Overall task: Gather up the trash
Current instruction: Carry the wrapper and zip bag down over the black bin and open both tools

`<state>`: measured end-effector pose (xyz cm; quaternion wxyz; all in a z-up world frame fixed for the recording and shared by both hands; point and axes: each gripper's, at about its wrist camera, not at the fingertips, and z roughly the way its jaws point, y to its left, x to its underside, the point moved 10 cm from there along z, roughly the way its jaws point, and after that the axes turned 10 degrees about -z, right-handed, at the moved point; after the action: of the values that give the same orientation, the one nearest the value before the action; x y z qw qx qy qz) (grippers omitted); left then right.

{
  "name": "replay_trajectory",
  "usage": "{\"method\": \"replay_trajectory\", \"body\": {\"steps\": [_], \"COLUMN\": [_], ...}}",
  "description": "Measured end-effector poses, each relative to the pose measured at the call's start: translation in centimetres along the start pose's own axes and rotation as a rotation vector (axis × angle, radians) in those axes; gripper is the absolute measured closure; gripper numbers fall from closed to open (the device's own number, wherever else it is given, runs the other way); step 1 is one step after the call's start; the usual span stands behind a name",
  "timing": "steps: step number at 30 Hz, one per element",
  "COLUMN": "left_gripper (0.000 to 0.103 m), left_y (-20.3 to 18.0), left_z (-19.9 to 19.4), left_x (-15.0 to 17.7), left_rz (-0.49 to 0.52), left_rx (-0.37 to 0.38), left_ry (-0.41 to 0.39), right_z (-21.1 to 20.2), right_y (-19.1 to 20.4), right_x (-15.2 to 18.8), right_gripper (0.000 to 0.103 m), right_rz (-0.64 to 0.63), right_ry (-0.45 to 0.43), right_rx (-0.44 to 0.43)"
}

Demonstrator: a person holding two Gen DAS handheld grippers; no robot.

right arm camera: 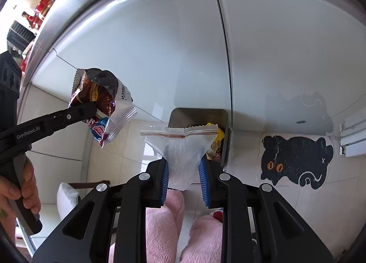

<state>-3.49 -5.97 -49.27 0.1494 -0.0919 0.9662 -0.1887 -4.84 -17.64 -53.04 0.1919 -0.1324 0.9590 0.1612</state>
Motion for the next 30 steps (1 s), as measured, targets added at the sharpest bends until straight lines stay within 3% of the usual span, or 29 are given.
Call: {"method": "replay_trajectory", "body": {"steps": [12, 19, 22, 24, 25, 26, 30], "left_gripper": [0.094, 0.093, 0.088, 0.078, 0.076, 0.076, 0.059], "left_y": [3.5, 5.3, 5.7, 5.7, 5.7, 5.7, 5.6], "left_z": [9.7, 13.3, 14.0, 14.1, 14.1, 14.0, 13.9], "left_x": [-0.2, -0.5, -0.7, -1.0, -1.1, -1.2, -1.3], "left_rz": [-0.024, -0.038, -0.047, -0.053, -0.055, -0.055, -0.058], "left_rx": [-0.02, -0.021, -0.025, -0.028, -0.029, -0.03, -0.026], "left_ry": [0.063, 0.096, 0.099, 0.097, 0.096, 0.095, 0.096], "right_z": [11.2, 15.4, 16.7, 17.1, 17.1, 17.2, 17.1], "right_y": [-1.6, -2.1, -2.4, -2.5, -2.5, -2.4, -2.1], "right_x": [1.3, 1.6, 1.7, 1.7, 1.7, 1.7, 1.6], "right_gripper": [0.078, 0.076, 0.075, 0.068, 0.051, 0.042, 0.034], "right_rz": [-0.003, -0.026, -0.023, -0.02, -0.019, -0.018, -0.037], "right_ry": [0.076, 0.111, 0.122, 0.127, 0.128, 0.126, 0.129], "right_rx": [0.009, 0.012, 0.014, 0.021, 0.017, 0.009, 0.011]}}
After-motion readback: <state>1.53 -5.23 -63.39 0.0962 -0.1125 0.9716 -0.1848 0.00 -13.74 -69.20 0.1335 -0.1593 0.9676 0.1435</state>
